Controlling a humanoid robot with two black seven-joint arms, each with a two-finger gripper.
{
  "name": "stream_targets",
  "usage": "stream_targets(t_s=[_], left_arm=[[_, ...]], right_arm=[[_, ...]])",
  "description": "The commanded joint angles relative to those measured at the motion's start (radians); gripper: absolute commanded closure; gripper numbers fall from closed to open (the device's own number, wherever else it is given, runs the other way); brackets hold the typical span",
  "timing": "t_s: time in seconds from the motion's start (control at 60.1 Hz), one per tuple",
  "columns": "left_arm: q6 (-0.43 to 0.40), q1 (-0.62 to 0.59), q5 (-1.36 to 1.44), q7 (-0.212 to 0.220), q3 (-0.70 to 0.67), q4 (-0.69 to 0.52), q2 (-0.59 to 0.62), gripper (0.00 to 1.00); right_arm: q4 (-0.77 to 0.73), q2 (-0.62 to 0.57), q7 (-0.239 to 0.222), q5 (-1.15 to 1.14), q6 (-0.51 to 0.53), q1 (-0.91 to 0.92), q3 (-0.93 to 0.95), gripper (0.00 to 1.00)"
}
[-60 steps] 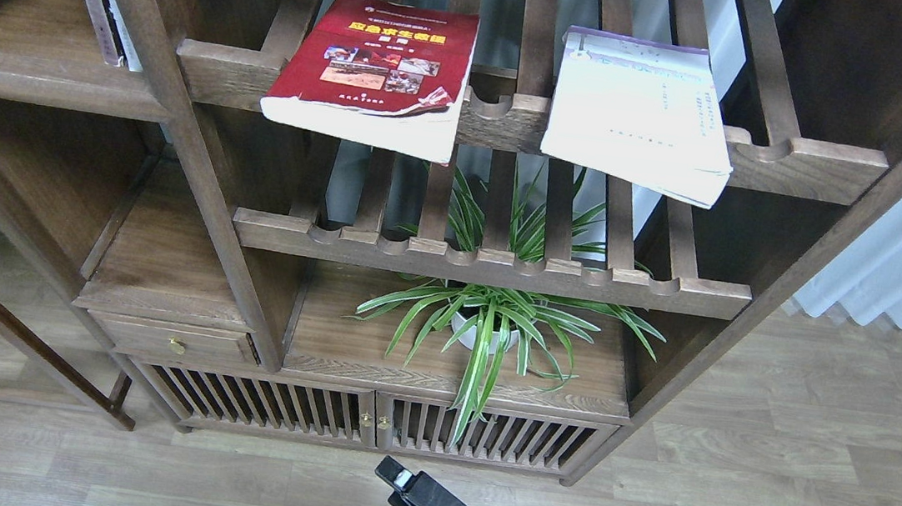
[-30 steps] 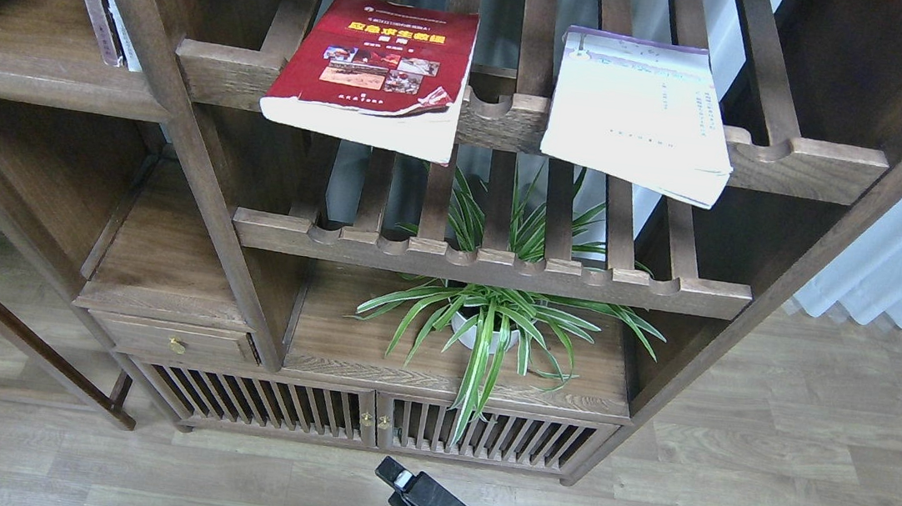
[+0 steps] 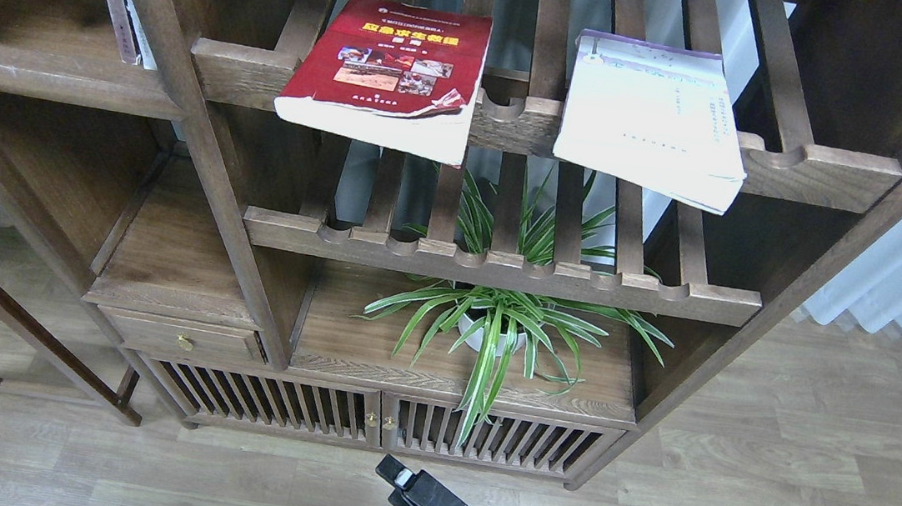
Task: Organize books on shelf
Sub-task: 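Release the book on the side shelf and withdraw the left arm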
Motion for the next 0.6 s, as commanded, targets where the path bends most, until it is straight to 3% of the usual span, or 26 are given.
stream_targets(t_s=[0.0,0.316,0.583], left_arm=[[-0.001,0.014,-0.046,-0.002,-0.012,-0.008,0.011,0.33],[-0.001,0.1,-0.16,-0.005,-0.141,-0.081,0.014,0.3],[-0.001,0.333,-0.234,-0.002,-0.28,-0.274,0.026,0.24]], right_arm=[[0.0,0.0,0.002,0.0,0.0,0.0,0.0,0.03],[0.008,0.0,0.014,0.018,0.0,0.002,0.054,0.02],[0.021,0.0,0.016,0.054,0.0,0.002,0.061,0.01]])
